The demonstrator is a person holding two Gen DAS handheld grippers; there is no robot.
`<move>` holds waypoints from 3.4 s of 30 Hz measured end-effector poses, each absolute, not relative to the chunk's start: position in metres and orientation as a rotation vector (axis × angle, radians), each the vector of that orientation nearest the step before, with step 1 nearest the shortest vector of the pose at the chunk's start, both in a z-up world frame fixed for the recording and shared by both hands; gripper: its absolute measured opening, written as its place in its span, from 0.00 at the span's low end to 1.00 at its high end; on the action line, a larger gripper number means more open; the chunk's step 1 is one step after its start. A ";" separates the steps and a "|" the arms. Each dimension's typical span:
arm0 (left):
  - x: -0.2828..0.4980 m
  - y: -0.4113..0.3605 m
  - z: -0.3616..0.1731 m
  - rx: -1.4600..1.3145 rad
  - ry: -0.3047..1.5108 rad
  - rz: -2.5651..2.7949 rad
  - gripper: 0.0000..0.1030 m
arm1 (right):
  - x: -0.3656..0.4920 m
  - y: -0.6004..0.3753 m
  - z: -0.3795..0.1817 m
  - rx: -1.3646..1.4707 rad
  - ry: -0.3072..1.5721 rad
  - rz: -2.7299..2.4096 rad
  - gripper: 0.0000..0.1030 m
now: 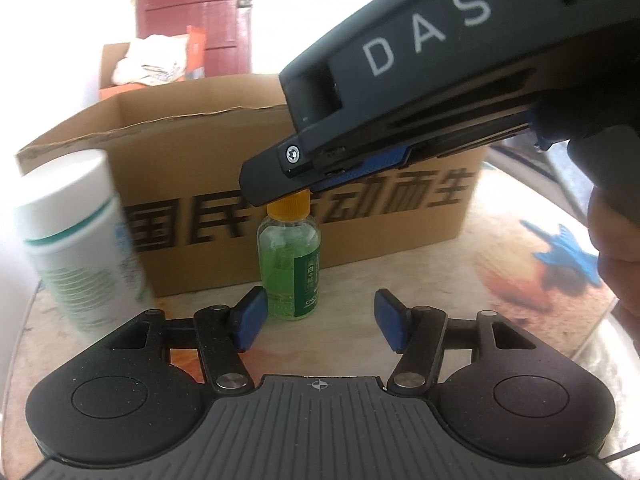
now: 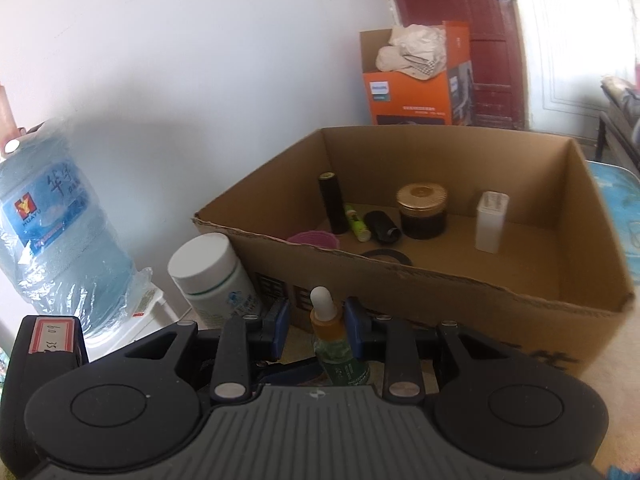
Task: Organize rigid objects
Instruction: 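Move the right gripper to the green orange-capped dropper bottle and grasp it, then carry the dropper bottle with the right gripper into the box and release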
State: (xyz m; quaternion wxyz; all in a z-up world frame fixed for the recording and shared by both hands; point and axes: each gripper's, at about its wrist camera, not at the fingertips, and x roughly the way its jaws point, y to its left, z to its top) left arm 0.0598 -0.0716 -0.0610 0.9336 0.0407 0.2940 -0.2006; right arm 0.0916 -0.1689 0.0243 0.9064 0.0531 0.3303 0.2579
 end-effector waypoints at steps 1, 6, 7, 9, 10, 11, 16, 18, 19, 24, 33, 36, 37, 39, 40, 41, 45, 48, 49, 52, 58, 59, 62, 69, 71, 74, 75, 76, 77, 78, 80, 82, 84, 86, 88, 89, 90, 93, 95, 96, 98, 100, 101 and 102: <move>0.059 -0.075 -0.061 0.085 0.600 -0.422 0.56 | 0.090 -0.173 0.024 0.117 0.682 0.522 0.31; 0.056 -0.086 -0.061 0.109 0.590 -0.481 0.53 | 0.086 -0.192 0.023 0.149 0.685 0.480 0.31; 0.054 -0.088 -0.062 0.120 0.586 -0.483 0.52 | 0.086 -0.194 0.022 0.156 0.687 0.478 0.31; 0.054 -0.091 -0.061 0.141 0.578 -0.461 0.51 | 0.087 -0.197 0.021 0.169 0.694 0.477 0.31; 0.052 -0.088 -0.059 0.147 0.576 -0.444 0.51 | 0.087 -0.198 0.020 0.170 0.695 0.476 0.31; 0.053 -0.087 -0.058 0.146 0.577 -0.431 0.50 | 0.088 -0.198 0.020 0.170 0.695 0.474 0.31; 0.068 -0.085 -0.061 0.127 0.614 -0.400 0.46 | 0.089 -0.198 0.022 0.173 0.685 0.478 0.31; 0.072 -0.087 -0.062 0.133 0.620 -0.404 0.45 | 0.089 -0.197 0.023 0.164 0.680 0.480 0.31; 0.073 -0.086 -0.061 0.136 0.621 -0.405 0.44 | 0.090 -0.196 0.024 0.160 0.678 0.479 0.31; 0.076 -0.088 -0.062 0.126 0.620 -0.413 0.35 | 0.092 -0.195 0.023 0.149 0.677 0.473 0.31; 0.082 -0.095 -0.067 0.113 0.613 -0.405 0.30 | 0.095 -0.200 0.019 0.164 0.696 0.474 0.24; 0.079 -0.094 -0.067 0.113 0.615 -0.404 0.30 | 0.093 -0.200 0.019 0.165 0.696 0.473 0.23; 0.078 -0.093 -0.066 0.113 0.615 -0.404 0.30 | 0.092 -0.200 0.020 0.165 0.697 0.474 0.23; 0.075 -0.092 -0.064 0.111 0.610 -0.401 0.30 | 0.089 -0.200 0.022 0.164 0.693 0.478 0.23; 0.073 -0.092 -0.062 0.109 0.605 -0.398 0.30 | 0.088 -0.199 0.025 0.163 0.689 0.482 0.23; 0.071 -0.091 -0.060 0.106 0.600 -0.397 0.30 | 0.085 -0.198 0.027 0.161 0.683 0.484 0.23; 0.060 -0.086 -0.042 0.105 0.566 -0.379 0.30 | 0.074 -0.195 0.046 0.145 0.645 0.512 0.23; 0.051 -0.082 -0.021 0.101 0.526 -0.352 0.30 | 0.065 -0.190 0.067 0.122 0.589 0.543 0.23; 0.049 -0.081 -0.014 0.100 0.511 -0.345 0.30 | 0.063 -0.189 0.074 0.114 0.569 0.552 0.23; 0.045 -0.076 0.007 0.093 0.480 -0.331 0.30 | 0.060 -0.188 0.093 0.106 0.521 0.580 0.23; 0.064 -0.069 0.045 0.058 0.455 -0.351 0.30 | 0.079 -0.190 0.128 0.095 0.467 0.628 0.23; 0.071 -0.068 0.051 0.047 0.460 -0.360 0.30 | 0.085 -0.189 0.133 0.087 0.462 0.632 0.23; 0.101 -0.066 0.062 0.000 0.497 -0.404 0.30 | 0.112 -0.190 0.142 0.077 0.476 0.630 0.23; 0.189 -0.081 0.049 -0.060 0.731 -0.438 0.30 | 0.203 -0.197 0.119 0.128 0.662 0.600 0.23; 0.211 -0.085 0.042 -0.069 0.803 -0.437 0.30 | 0.227 -0.200 0.107 0.151 0.716 0.596 0.24; 0.237 -0.090 0.029 -0.055 0.879 -0.424 0.30 | 0.258 -0.206 0.091 0.197 0.785 0.591 0.24; 0.244 -0.092 0.026 -0.043 0.898 -0.419 0.30 | 0.266 -0.208 0.086 0.210 0.805 0.589 0.23; 0.247 -0.094 0.023 -0.036 0.918 -0.416 0.30 | 0.274 -0.209 0.081 0.222 0.826 0.587 0.23; 0.252 -0.095 0.020 -0.032 0.942 -0.412 0.30 | 0.280 -0.210 0.075 0.237 0.847 0.587 0.23; 0.257 -0.097 0.017 -0.022 0.968 -0.411 0.30 | 0.286 -0.211 0.070 0.250 0.866 0.586 0.23; 0.265 -0.096 0.013 -0.023 1.020 -0.407 0.30 | 0.296 -0.213 0.059 0.275 0.901 0.587 0.23; 0.270 -0.096 0.010 -0.037 1.062 -0.408 0.30 | 0.303 -0.215 0.052 0.288 0.926 0.588 0.23; 0.274 -0.099 0.007 -0.025 1.087 -0.398 0.30 | 0.306 -0.215 0.046 0.290 0.945 0.588 0.23; 0.276 -0.101 0.003 -0.014 1.110 -0.396 0.30 | 0.310 -0.214 0.042 0.283 0.962 0.586 0.23; 0.283 -0.097 -0.003 -0.026 1.136 -0.395 0.30 | 0.311 -0.213 0.040 0.277 0.974 0.589 0.23; 0.283 -0.096 -0.003 -0.032 1.140 -0.391 0.31 | 0.311 -0.212 0.038 0.270 0.980 0.590 0.23; 0.283 -0.095 -0.003 -0.032 1.139 -0.386 0.31 | 0.310 -0.211 0.037 0.262 0.983 0.588 0.23; 0.281 -0.094 -0.003 -0.050 1.152 -0.411 0.35 | 0.308 -0.208 0.034 0.251 0.994 0.593 0.23; 0.281 -0.094 -0.004 -0.038 1.153 -0.404 0.36 | 0.306 -0.205 0.034 0.235 0.993 0.589 0.23; 0.280 -0.093 -0.003 -0.037 1.151 -0.401 0.36 | 0.305 -0.205 0.035 0.233 0.992 0.586 0.23; 0.277 -0.092 -0.001 -0.042 1.133 -0.403 0.40 | 0.304 -0.206 0.037 0.239 0.986 0.587 0.23; 0.273 -0.090 0.002 -0.034 1.106 -0.402 0.54 | 0.299 -0.210 0.044 0.250 0.961 0.593 0.23; 0.271 -0.089 0.004 -0.030 1.086 -0.398 0.62 | 0.295 -0.213 0.048 0.257 0.945 0.596 0.24; 0.268 -0.088 0.008 -0.024 1.060 -0.393 0.65 | 0.291 -0.216 0.053 0.263 0.926 0.596 0.24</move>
